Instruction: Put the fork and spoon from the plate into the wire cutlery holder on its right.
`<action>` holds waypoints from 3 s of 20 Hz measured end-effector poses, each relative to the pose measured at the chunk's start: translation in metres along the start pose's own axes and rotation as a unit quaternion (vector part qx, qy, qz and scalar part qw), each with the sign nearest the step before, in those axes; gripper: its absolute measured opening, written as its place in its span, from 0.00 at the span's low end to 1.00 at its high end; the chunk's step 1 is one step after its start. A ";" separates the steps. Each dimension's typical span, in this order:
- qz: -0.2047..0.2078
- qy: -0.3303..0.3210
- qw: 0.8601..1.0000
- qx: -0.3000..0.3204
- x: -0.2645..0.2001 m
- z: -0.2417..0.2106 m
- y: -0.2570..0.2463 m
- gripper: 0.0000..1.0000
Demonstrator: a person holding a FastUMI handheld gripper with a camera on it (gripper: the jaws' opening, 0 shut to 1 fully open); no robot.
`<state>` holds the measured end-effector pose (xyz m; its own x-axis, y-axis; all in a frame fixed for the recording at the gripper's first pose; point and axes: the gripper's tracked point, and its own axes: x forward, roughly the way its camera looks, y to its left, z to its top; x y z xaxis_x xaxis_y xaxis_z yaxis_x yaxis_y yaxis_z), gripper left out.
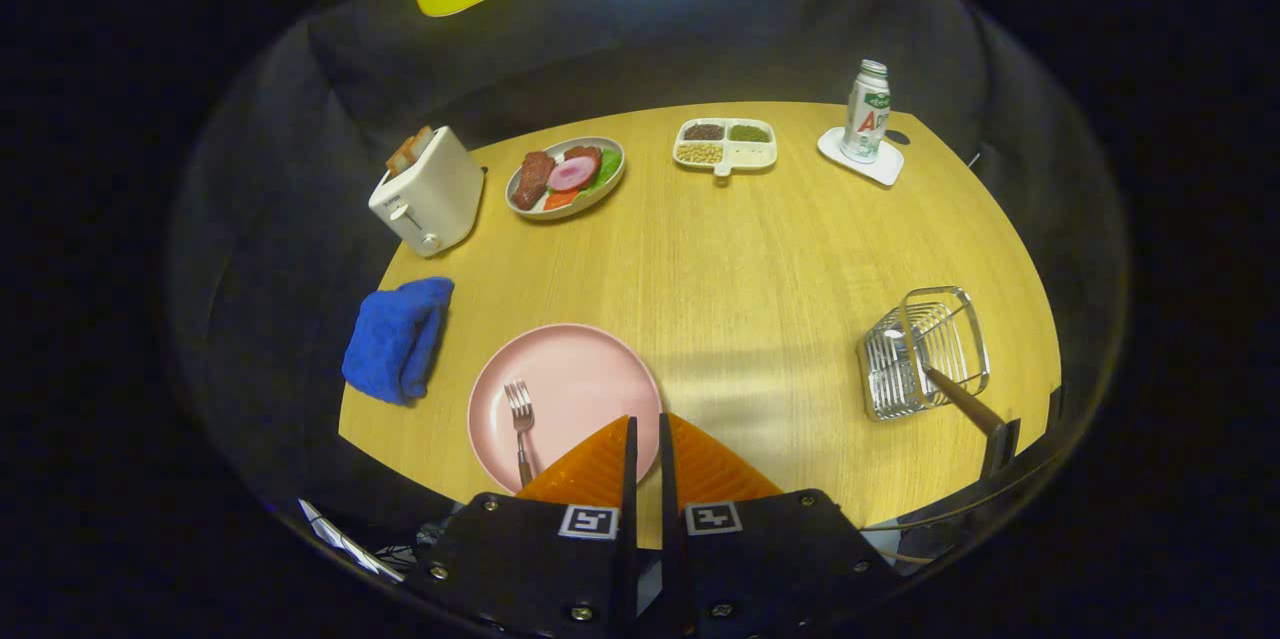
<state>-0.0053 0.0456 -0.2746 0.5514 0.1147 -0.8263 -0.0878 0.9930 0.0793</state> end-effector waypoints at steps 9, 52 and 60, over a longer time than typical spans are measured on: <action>0.046 0.062 0.995 -0.067 0.035 -0.035 0.061 0.10; 0.035 0.069 0.997 0.024 0.062 -0.027 0.012 0.05; -0.015 0.009 0.990 0.141 0.017 -0.001 -0.090 0.05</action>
<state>0.0107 -0.0414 -0.2961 0.5348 0.0869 -0.8405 0.1646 0.9649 0.2045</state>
